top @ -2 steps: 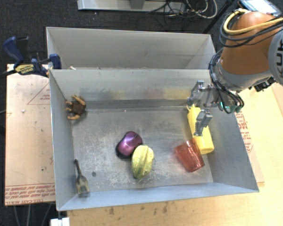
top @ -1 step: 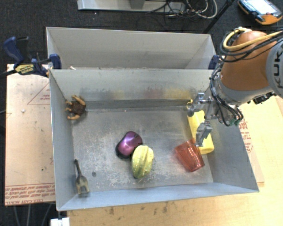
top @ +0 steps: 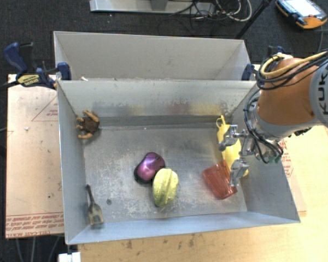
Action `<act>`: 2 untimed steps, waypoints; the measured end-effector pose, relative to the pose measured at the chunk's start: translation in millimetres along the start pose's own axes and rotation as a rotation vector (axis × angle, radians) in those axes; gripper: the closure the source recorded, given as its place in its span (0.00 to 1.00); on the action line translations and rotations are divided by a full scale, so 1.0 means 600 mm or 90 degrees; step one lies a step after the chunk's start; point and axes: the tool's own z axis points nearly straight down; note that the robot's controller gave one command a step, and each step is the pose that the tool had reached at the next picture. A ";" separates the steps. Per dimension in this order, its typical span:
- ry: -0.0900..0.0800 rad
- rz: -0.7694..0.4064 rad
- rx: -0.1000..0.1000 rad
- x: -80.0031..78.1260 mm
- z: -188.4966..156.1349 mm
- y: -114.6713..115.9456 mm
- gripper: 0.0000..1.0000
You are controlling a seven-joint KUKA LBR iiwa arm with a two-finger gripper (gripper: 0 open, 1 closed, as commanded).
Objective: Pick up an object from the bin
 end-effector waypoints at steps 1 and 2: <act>-0.002 0.065 0.000 -0.020 0.119 0.012 1.00; -0.002 0.065 0.000 -0.020 0.119 0.012 1.00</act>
Offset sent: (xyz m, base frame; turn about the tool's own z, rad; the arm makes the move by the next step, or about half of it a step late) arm 0.0000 0.0000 0.0000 0.0000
